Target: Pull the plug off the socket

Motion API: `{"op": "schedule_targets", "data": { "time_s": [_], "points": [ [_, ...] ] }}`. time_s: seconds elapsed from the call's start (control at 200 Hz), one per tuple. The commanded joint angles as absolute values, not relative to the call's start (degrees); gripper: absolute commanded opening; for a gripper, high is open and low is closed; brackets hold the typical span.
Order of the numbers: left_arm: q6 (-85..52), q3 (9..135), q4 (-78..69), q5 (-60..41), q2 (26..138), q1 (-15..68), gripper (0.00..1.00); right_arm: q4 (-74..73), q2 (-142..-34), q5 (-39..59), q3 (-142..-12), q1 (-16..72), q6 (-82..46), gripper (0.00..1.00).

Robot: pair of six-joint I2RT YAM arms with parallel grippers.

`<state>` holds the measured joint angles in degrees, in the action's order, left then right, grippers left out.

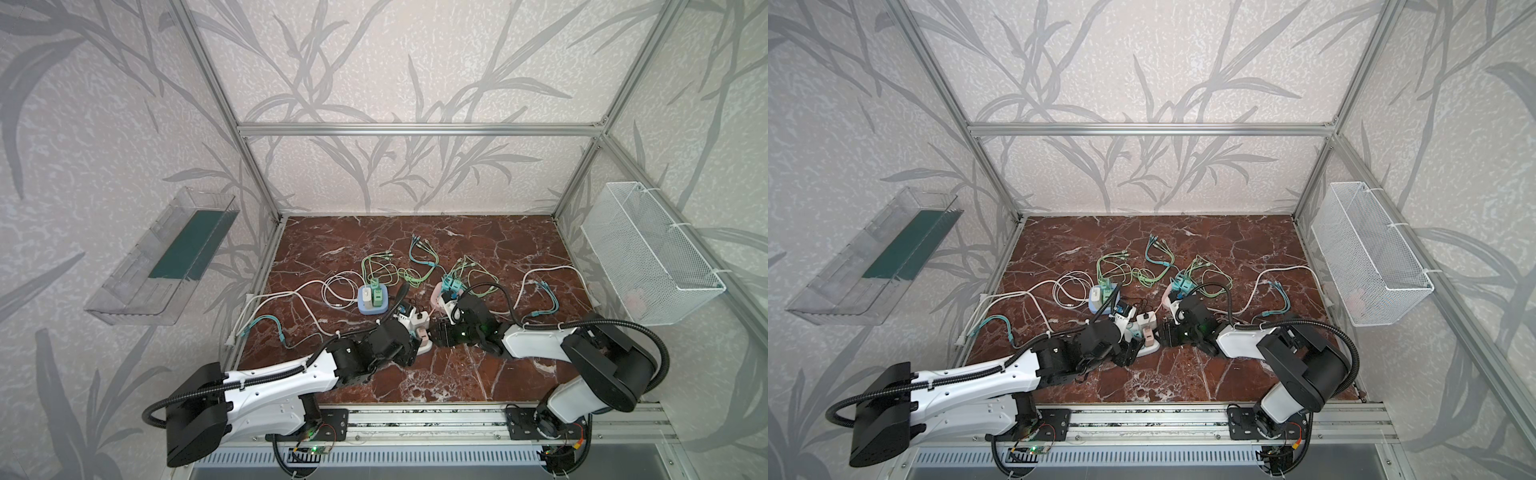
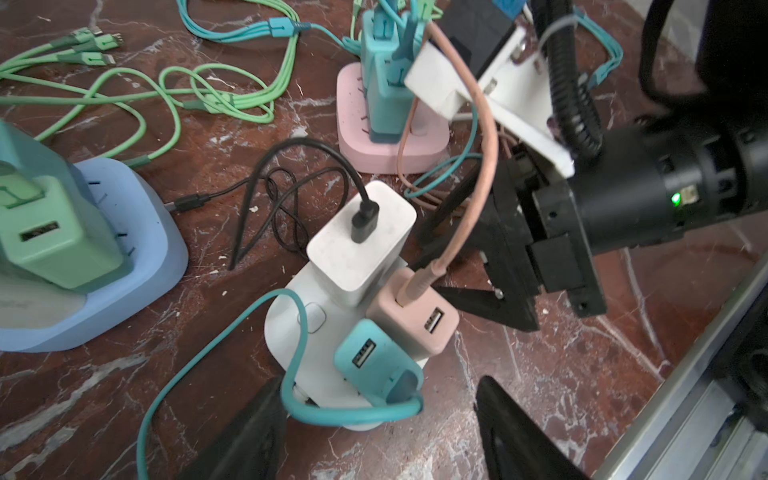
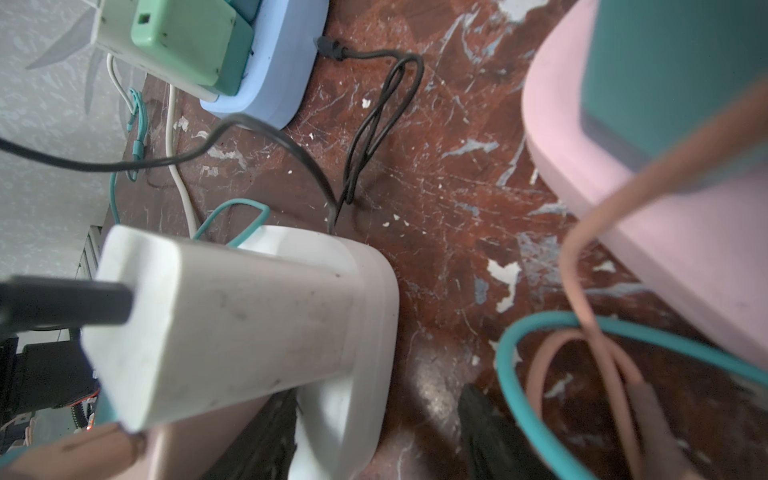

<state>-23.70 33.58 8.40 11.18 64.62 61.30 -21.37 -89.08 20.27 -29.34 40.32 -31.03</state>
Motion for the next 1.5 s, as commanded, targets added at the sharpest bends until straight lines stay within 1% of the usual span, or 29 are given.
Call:
{"op": "schedule_targets", "data": {
  "time_s": [0.0, 0.145, 0.24, 0.31, 0.49, 0.56, 0.655, 0.755, 1.115, 1.22, 1.495],
  "points": [
    [-16.1, 34.0, 8.5, 8.3, 65.3, 60.8, 0.71, -19.1, -88.2, 21.4, -30.1, 40.1, -29.7, 0.63],
    [-12.8, 33.8, 8.1, 7.8, 66.7, 60.6, 0.64, -18.5, -88.1, 21.8, -30.0, 40.1, -29.5, 0.63],
    [-10.8, 33.9, 8.0, 7.8, 67.3, 60.4, 0.64, -17.9, -87.9, 21.8, -30.1, 40.1, -29.2, 0.63],
    [-11.4, 33.4, 7.0, 10.1, 67.2, 60.4, 0.63, -17.5, -88.0, 21.8, -30.1, 40.2, -29.0, 0.63],
    [-8.3, 32.7, 4.9, 10.5, 67.5, 59.8, 0.65, -17.0, -88.2, 22.0, -30.1, 40.1, -28.8, 0.64],
    [-7.5, 32.6, 4.0, 9.2, 68.2, 59.7, 0.65, -16.9, -88.3, 22.1, -30.3, 40.0, -28.8, 0.64],
    [-6.5, 33.0, 4.0, 8.3, 69.9, 59.3, 0.59, -16.5, -88.5, 22.5, -30.5, 39.9, -28.5, 0.64],
    [-5.7, 33.1, 3.9, 7.0, 70.9, 58.9, 0.57, -15.9, -88.5, 22.9, -30.8, 39.9, -27.9, 0.64],
    [-3.0, 31.9, 2.1, 0.6, 71.6, 57.2, 0.52, -15.0, -88.9, 24.0, -30.8, 38.6, -27.3, 0.64],
    [-2.4, 32.0, 1.7, -0.2, 72.4, 57.1, 0.48, -14.9, -88.8, 24.9, -30.7, 38.0, -27.2, 0.64],
    [-2.4, 32.2, 0.8, -2.2, 73.5, 57.1, 0.47, -15.1, -88.7, 28.1, -30.6, 36.6, -26.9, 0.65]
  ]
}}
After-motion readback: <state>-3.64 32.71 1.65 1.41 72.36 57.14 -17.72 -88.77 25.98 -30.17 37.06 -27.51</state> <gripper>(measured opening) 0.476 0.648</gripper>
